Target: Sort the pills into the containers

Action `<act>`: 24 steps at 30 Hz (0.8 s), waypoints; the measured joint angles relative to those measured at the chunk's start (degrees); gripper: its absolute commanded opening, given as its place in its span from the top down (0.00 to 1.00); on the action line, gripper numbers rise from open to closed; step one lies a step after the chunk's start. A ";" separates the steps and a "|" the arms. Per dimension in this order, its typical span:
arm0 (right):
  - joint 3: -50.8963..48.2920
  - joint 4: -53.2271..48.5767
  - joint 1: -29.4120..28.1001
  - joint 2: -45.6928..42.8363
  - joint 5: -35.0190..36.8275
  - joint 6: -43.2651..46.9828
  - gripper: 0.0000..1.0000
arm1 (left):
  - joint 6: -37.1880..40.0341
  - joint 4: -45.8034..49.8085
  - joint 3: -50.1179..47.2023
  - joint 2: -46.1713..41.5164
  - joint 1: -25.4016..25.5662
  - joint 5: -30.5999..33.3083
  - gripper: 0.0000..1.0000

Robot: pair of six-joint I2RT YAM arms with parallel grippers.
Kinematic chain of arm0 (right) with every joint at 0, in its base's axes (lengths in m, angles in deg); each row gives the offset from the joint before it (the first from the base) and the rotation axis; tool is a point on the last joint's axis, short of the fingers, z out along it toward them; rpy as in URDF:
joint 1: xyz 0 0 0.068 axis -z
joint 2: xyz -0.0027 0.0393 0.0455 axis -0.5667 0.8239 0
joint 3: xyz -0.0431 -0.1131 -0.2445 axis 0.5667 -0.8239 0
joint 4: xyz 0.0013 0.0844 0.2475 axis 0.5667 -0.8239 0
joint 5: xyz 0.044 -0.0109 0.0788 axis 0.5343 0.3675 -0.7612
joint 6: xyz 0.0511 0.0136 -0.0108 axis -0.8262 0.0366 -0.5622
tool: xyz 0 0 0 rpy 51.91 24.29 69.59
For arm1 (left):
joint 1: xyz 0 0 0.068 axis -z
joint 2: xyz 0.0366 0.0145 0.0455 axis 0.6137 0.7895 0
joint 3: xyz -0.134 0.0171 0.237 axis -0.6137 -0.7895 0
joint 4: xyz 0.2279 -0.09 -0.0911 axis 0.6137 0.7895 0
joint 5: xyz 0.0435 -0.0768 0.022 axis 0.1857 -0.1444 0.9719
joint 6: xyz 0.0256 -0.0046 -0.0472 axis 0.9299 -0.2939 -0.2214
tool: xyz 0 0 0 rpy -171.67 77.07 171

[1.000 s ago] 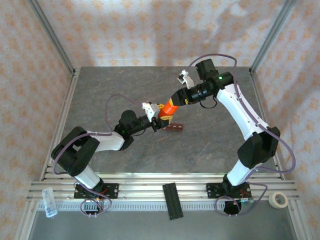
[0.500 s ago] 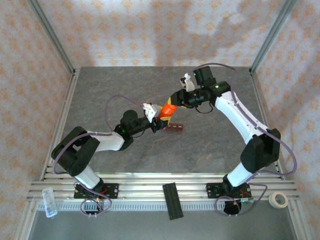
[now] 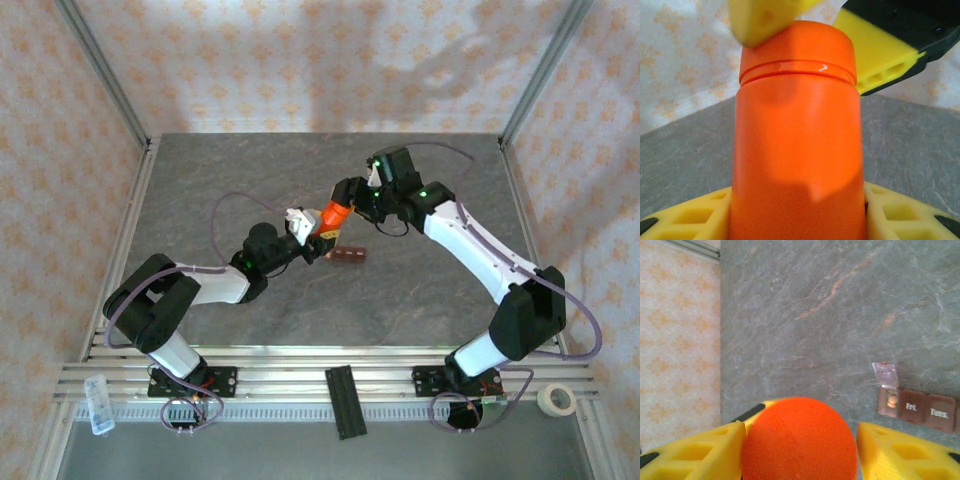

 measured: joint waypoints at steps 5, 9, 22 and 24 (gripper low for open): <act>5.55 -3.10 4.24 -0.11 -2.67 2.71 0.19 | -0.02 -3.19 0.04 -0.02 0.79 -1.07 1.00; 11.32 -7.39 7.45 -0.11 -5.42 9.33 0.18 | -0.11 -3.78 0.11 -0.02 0.63 -2.99 1.00; 20.59 -27.82 8.20 3.82 -20.48 44.68 0.21 | -4.52 -4.00 1.62 -0.07 -1.33 -12.48 1.00; 20.57 -29.05 8.20 4.76 -21.14 45.99 0.23 | -4.81 -3.98 1.62 -0.07 -1.33 -13.18 1.00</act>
